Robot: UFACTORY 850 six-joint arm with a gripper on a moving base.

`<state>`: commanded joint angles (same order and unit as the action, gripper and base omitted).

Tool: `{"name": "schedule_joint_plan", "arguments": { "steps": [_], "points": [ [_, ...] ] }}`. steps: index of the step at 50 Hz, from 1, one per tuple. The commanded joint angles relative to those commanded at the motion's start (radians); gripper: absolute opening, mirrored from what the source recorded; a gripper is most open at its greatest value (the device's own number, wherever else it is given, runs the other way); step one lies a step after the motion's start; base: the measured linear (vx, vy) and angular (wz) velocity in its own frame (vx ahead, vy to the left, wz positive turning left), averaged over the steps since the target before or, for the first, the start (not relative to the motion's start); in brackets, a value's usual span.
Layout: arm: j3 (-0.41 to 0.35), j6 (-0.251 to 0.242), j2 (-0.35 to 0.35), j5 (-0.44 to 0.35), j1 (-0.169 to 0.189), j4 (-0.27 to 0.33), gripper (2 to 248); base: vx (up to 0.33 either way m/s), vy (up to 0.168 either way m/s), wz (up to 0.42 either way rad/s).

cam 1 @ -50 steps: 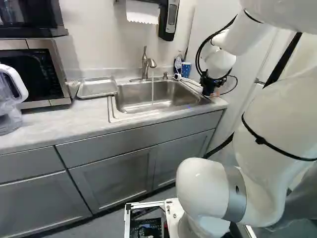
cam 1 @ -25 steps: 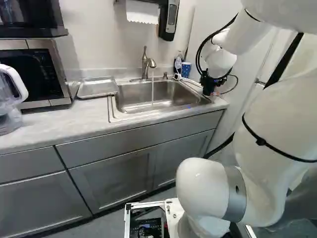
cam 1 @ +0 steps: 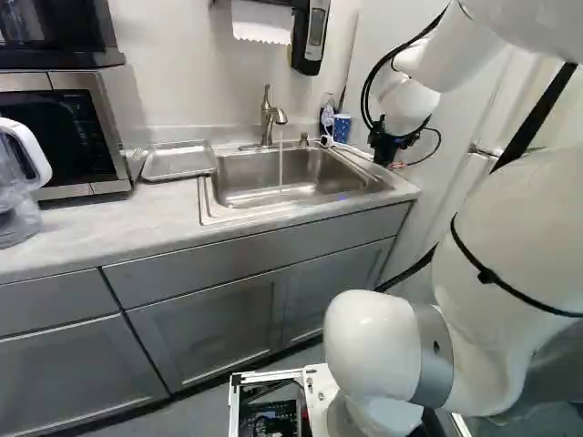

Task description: Rinse the cup and place it in the tray

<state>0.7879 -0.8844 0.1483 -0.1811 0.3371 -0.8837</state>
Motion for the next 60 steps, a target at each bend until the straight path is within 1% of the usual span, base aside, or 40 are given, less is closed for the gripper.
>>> {"name": "schedule_joint_plan", "arguments": {
  "steps": [19,25,46,60],
  "points": [
    [-0.024,0.000,0.073,0.000,-0.056,0.000,121,0.000,0.000,0.000],
    [-0.033,0.000,0.083,0.000,-0.076,0.000,121,0.000,0.000,0.000],
    [-0.032,0.000,0.082,0.005,-0.151,0.000,121,0.000,0.000,0.000],
    [-0.011,0.000,0.058,0.065,-0.202,0.016,121,0.000,0.000,0.000]
  ]
}}
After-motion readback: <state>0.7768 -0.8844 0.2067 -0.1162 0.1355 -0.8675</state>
